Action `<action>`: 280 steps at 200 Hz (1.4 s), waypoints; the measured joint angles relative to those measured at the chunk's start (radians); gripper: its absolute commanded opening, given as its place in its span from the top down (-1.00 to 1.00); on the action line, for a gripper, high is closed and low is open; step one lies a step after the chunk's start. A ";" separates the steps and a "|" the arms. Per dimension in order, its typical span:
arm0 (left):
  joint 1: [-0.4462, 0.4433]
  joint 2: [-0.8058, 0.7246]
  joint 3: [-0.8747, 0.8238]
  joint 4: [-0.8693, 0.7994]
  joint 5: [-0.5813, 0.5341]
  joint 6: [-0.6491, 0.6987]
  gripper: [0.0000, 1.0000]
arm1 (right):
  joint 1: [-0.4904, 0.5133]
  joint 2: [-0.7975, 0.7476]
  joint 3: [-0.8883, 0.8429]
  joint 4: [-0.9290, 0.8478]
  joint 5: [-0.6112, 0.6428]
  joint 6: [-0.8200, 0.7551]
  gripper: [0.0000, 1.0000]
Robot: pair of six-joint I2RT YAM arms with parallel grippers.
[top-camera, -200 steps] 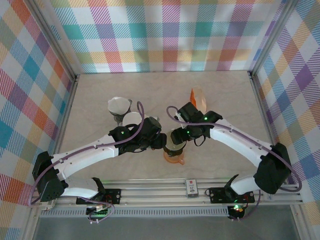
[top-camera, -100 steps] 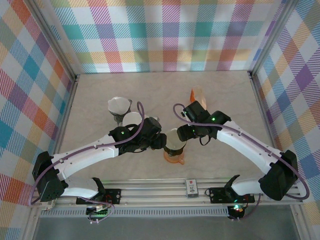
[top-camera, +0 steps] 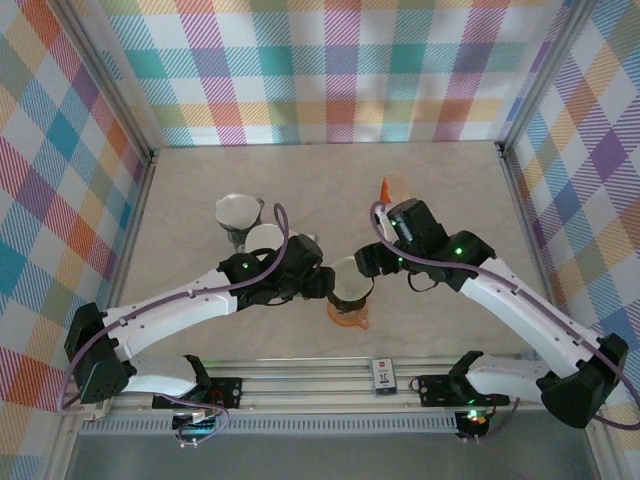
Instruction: Place the coffee filter in the dripper
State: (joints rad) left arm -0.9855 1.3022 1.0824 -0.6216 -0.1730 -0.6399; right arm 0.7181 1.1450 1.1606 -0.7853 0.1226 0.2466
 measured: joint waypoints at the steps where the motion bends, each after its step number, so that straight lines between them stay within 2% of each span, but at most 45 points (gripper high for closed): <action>1: 0.000 0.000 0.000 0.000 0.000 0.000 -0.44 | 0.000 -0.001 0.000 0.000 0.000 0.000 -0.62; 69: 0.000 -0.041 0.003 -0.002 0.006 0.001 -0.53 | 0.000 -0.042 0.000 0.029 0.023 0.000 -0.64; 117: 0.003 -0.134 0.035 -0.015 -0.008 0.001 -0.57 | 0.000 -0.061 -0.003 0.049 0.040 0.001 -0.65; 159: 0.055 -0.213 0.032 -0.047 -0.013 -0.001 -0.57 | 0.000 -0.055 -0.018 0.052 0.030 0.001 -0.65; 192: 0.179 -0.340 -0.013 -0.092 -0.011 -0.016 -0.56 | 0.000 -0.032 -0.041 0.056 0.008 0.005 -0.66; 209: 0.266 -0.415 -0.025 -0.117 -0.009 -0.021 -0.45 | 0.000 -0.028 -0.053 0.059 0.004 0.005 -0.66; 242: 0.479 -0.488 -0.069 -0.140 0.036 -0.024 -0.09 | 0.000 -0.027 -0.056 0.073 0.000 0.006 -0.66; 280: 0.694 -0.502 -0.196 -0.140 0.103 -0.040 0.01 | 0.000 -0.038 -0.064 0.092 0.000 0.008 -0.66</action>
State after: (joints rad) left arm -0.2920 0.8005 0.8864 -0.7620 -0.0704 -0.6804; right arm 0.7181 1.1072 1.0969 -0.6933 0.1230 0.2546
